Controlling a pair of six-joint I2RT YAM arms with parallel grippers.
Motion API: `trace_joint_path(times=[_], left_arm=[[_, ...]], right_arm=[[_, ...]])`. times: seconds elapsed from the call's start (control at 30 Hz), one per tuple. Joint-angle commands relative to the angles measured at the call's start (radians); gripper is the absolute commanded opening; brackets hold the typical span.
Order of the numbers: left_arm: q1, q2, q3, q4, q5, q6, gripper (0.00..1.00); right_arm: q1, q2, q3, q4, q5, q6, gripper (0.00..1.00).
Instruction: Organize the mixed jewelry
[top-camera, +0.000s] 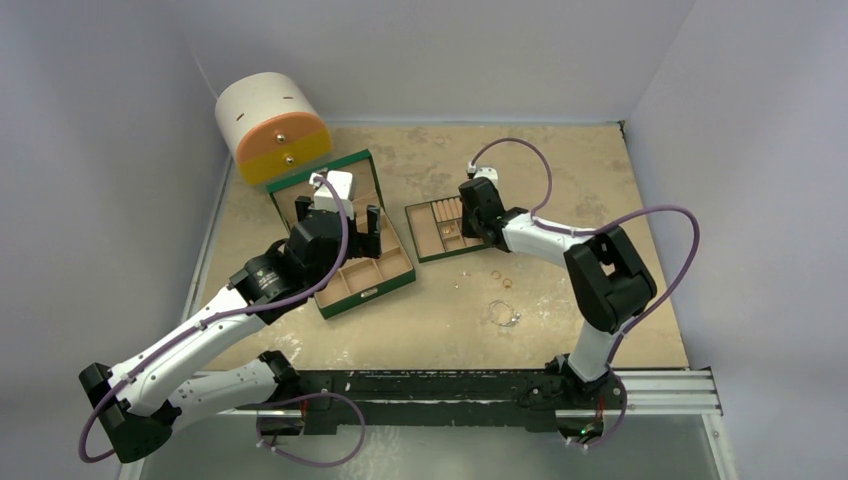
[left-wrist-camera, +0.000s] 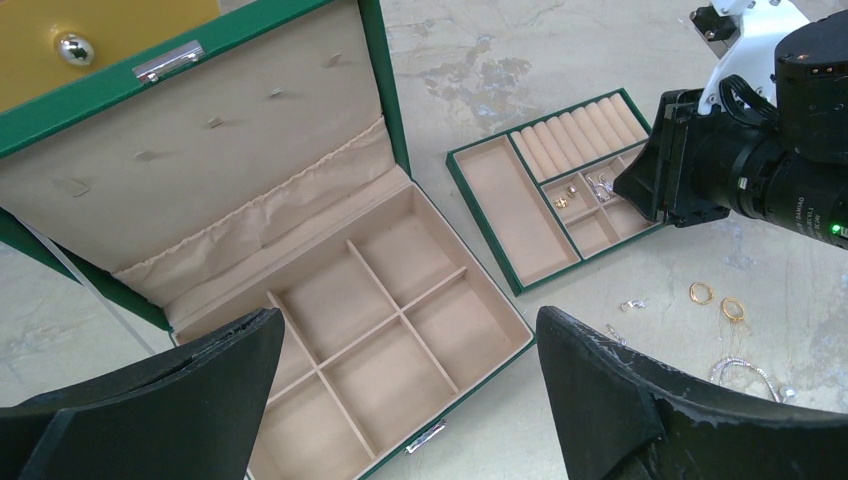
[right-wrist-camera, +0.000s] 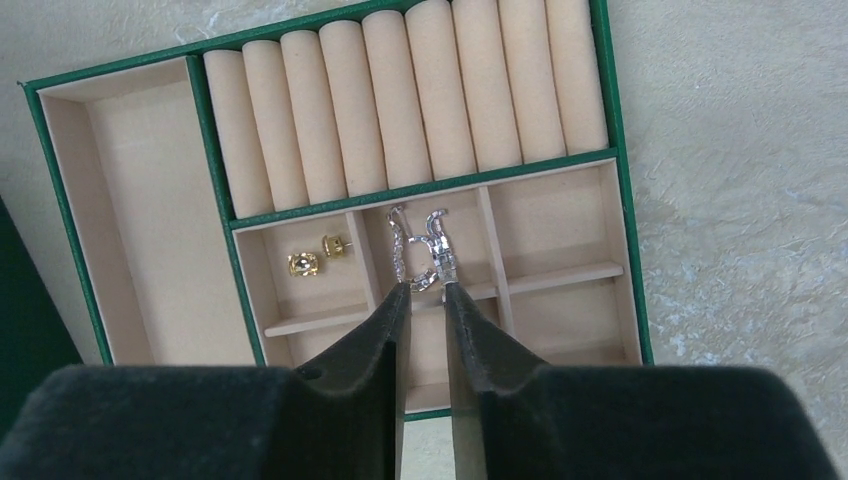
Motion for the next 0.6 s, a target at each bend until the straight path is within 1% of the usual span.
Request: trace_joint_path(times=[0.0,0.57], left_arm=[[0.002,-0.012,0.044,0.024,-0.012,0.019,0.97],[0.002,-0.015,0.043,0.024,-0.007,0.015,0.97]], right_arm=[[-0.004,-0.062,0.029,0.005,0.002,0.009,0.24],[-0.004,-0.193,-0.061,-0.012,-0.024,0.048,0.23]])
